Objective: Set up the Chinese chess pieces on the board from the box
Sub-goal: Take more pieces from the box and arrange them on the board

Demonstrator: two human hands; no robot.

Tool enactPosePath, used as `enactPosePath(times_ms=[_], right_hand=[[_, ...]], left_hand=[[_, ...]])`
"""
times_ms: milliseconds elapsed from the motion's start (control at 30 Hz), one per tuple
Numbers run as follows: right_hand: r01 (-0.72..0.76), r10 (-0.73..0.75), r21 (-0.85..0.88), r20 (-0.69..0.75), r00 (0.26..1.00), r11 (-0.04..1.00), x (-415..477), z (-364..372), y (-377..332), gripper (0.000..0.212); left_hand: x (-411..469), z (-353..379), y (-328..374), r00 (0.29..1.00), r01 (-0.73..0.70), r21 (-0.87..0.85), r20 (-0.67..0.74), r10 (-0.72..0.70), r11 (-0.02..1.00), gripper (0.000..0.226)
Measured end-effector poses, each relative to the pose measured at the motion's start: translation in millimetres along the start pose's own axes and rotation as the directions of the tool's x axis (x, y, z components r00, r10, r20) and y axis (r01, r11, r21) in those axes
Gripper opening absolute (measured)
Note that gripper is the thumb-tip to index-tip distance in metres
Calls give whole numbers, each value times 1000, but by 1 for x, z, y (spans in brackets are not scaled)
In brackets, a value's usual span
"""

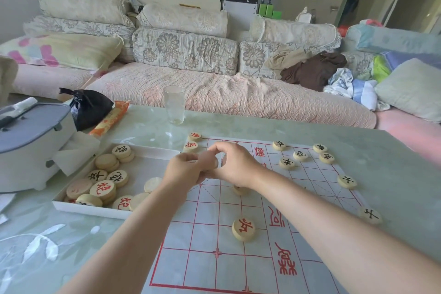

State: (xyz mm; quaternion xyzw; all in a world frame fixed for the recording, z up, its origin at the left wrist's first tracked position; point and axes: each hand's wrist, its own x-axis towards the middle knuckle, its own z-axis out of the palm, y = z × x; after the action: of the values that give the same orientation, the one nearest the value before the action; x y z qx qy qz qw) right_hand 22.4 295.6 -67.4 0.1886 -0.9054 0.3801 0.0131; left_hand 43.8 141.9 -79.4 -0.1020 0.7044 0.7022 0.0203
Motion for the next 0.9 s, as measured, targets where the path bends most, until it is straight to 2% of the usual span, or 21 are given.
enactPosePath(times_ms=[67, 100, 133, 167, 200, 233, 267, 433, 600, 733, 900], right_hand=[[-10, 8, -42, -38, 999, 999, -3, 3, 3, 31], [-26, 23, -61, -51, 998, 998, -3, 5, 6, 29], [-52, 47, -81, -72, 996, 995, -3, 6, 10, 29], [-89, 78, -104, -104, 992, 991, -1, 7, 15, 30], [-131, 114, -128, -136, 984, 983, 1, 6, 22, 30], [-170, 145, -153, -164, 976, 974, 5, 4, 28, 30], [-203, 169, -176, -190, 967, 963, 9, 0, 33, 30], [-326, 238, -282, -305, 922, 902, 48, -30, 54, 26], [-383, 304, -382, -252, 919, 841, 86, -33, 77, 27], [-407, 306, -430, -285, 908, 806, 107, -29, 88, 24], [-416, 342, -485, -238, 909, 769, 114, -24, 99, 25]], left_hand=[[5, 1, -2, 1000, -25, 85, -17, 26, 996, 29], [8, -1, -2, 996, -75, 251, -19, 82, 965, 27], [11, -4, -3, 985, -150, 502, 2, 172, 852, 24], [13, -7, -4, 956, -231, 728, 46, 290, 645, 19], [14, -11, -4, 908, -301, 855, 122, 401, 422, 17], [15, -15, -5, 865, -345, 895, 186, 466, 284, 19], [17, -20, -6, 852, -355, 906, 212, 479, 231, 23], [32, -38, -19, 875, -287, 952, 215, 434, 107, 42], [37, -43, -27, 904, -258, 957, 191, 383, 132, 42], [42, -47, -33, 930, -244, 961, 194, 311, 131, 33], [46, -49, -32, 938, -253, 941, 182, 296, 224, 38]])
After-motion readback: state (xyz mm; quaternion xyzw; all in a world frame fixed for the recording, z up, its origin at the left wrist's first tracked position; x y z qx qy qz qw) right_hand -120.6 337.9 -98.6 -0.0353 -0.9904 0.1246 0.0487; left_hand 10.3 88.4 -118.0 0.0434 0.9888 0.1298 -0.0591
